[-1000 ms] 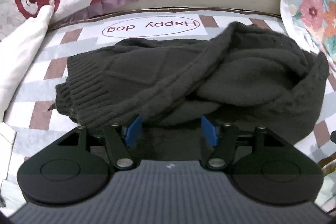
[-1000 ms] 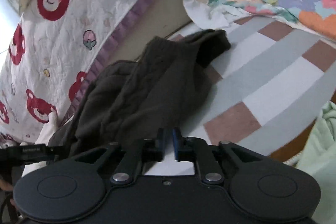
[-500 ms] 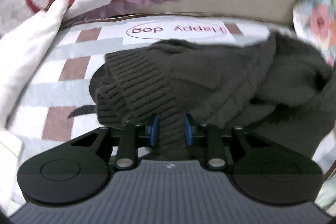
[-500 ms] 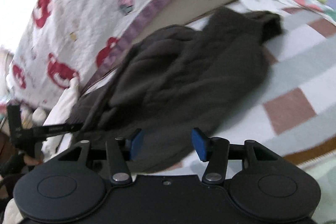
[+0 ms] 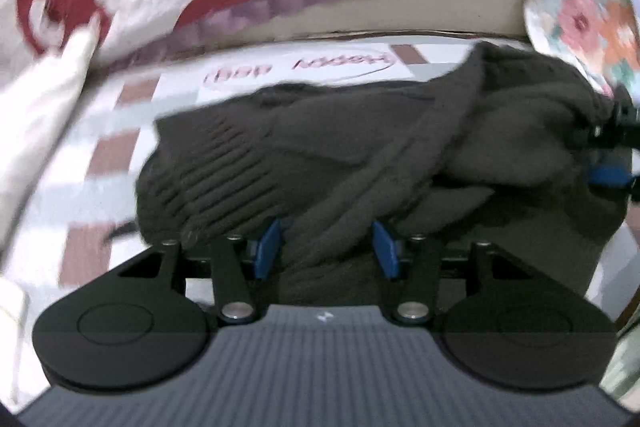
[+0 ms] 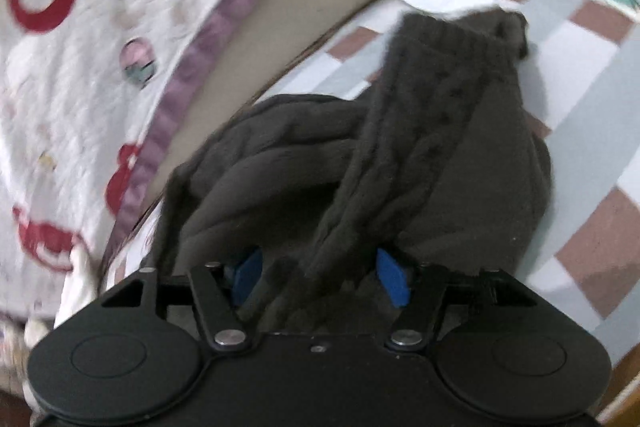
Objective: Fold clothes
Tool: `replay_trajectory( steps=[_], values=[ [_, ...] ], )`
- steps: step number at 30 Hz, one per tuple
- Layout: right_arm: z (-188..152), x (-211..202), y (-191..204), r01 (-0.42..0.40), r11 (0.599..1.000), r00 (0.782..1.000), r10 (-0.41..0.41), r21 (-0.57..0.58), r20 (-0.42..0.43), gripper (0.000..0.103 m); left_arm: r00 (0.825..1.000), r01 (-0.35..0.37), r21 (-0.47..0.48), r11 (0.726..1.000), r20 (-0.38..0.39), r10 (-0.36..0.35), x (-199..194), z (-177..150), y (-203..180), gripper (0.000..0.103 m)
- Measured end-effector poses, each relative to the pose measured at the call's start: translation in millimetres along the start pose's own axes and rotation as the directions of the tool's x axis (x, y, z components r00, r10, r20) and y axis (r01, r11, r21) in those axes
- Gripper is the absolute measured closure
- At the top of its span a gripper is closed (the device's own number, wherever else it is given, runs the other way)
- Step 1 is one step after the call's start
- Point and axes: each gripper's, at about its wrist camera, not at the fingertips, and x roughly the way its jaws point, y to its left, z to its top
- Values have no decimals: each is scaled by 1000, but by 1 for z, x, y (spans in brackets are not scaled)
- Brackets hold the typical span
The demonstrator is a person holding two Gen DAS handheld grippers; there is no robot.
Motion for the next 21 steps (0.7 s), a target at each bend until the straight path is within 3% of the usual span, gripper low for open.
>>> replay_trajectory(
  steps=[2, 3, 4, 5, 8, 11, 16, 18, 21],
  values=[
    [-4, -2, -4, -4, 998, 1000, 5, -65, 12, 35, 999, 21, -105, 994, -24, -24, 4, -2, 19, 53],
    [-6, -3, -6, -6, 995, 1000, 8, -97, 19, 44, 999, 25, -150, 988, -28, -30, 5, -3, 27, 53],
    [-8, -4, -8, -8, 992, 1000, 11, -129, 25, 72, 999, 33, -174, 984, -22, -37, 5, -4, 31, 53],
    [-11, -5, -10, -10, 987, 999, 15, -161, 31, 90, 999, 35, -185, 982, -22, -40, 5, -5, 33, 53],
    [-12, -33, -10, -27, 970, 997, 44, -241, 65, 94, 999, 28, -167, 986, -16, -31, 6, -5, 30, 53],
    [-8, -71, 5, 4, 926, 990, 49, -379, 131, 94, 1000, 28, -132, 991, 4, -27, 3, -4, 26, 53],
    [18, -156, 21, 15, 897, 953, 121, -441, 278, 95, 998, 18, -142, 990, 66, -9, -10, -3, 31, 53],
    [25, -192, 21, 61, 885, 932, 115, -461, 343, 95, 997, 20, -161, 987, 71, -8, -11, -3, 35, 53],
    [38, -231, 3, 234, 846, 899, -1, -478, 438, 95, 999, 33, -166, 986, 46, -26, -6, -3, 36, 53]
  ],
)
